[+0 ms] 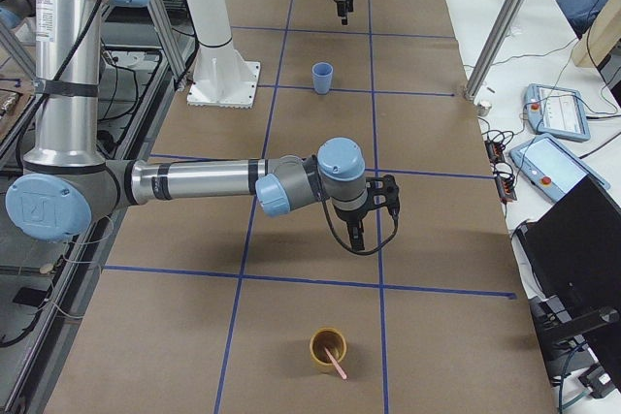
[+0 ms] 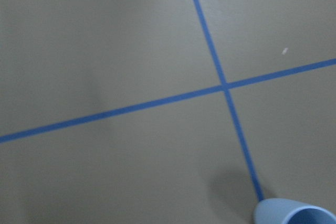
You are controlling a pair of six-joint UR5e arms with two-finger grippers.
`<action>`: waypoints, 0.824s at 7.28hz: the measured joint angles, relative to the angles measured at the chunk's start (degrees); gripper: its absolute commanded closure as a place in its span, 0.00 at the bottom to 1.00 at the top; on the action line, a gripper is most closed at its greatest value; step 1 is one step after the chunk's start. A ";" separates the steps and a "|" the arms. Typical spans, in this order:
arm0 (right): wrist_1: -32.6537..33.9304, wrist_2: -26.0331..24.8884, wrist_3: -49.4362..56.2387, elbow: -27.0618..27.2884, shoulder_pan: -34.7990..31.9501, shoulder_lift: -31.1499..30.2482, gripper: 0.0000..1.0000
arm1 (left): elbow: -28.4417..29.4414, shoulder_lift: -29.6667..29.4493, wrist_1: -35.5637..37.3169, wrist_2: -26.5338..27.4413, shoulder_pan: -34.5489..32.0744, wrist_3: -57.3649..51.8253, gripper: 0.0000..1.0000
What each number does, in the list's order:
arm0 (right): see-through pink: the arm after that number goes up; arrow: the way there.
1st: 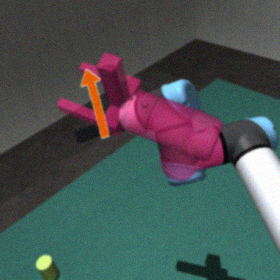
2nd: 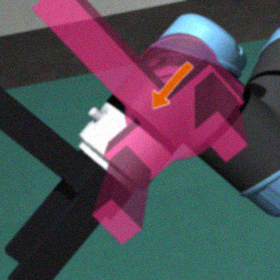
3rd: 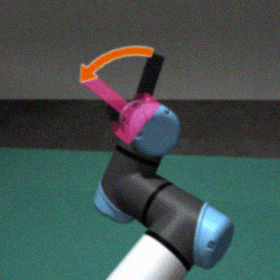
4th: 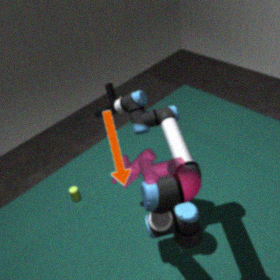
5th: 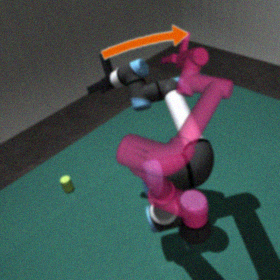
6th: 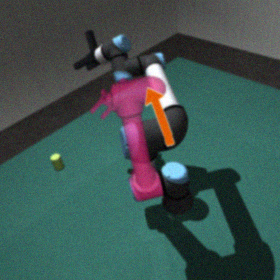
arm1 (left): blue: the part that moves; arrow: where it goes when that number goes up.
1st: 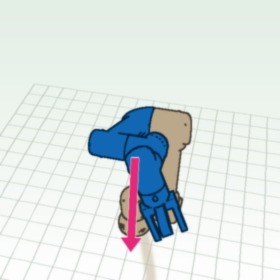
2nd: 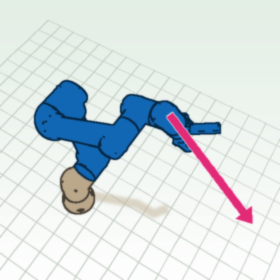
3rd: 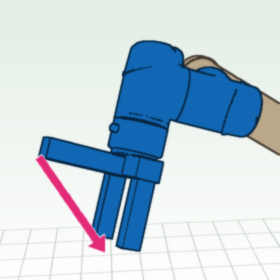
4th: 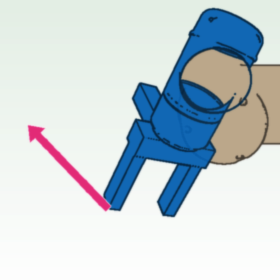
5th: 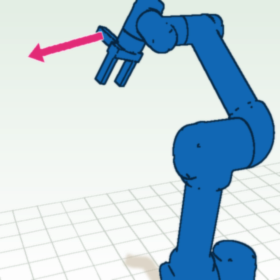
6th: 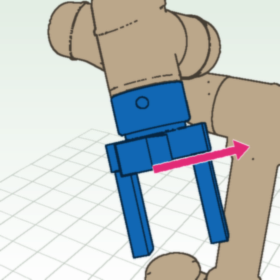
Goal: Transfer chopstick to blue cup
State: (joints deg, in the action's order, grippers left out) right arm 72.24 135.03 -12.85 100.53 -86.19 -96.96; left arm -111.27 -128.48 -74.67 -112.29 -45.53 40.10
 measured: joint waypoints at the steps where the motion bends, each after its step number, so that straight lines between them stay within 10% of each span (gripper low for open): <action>1: 0.06 -0.05 0.82 0.17 -1.28 -1.38 0.00 | 0.71 3.25 1.06 -4.57 -7.91 -12.74 0.01; 6: 0.40 -0.73 9.69 -0.23 -9.25 -7.67 0.00 | 17.15 17.65 -0.80 -21.06 -37.12 -42.96 0.01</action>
State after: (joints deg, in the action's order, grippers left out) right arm 72.63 134.31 -3.16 100.30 -95.44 -104.62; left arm -94.13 -110.83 -75.46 -133.35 -82.65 -2.86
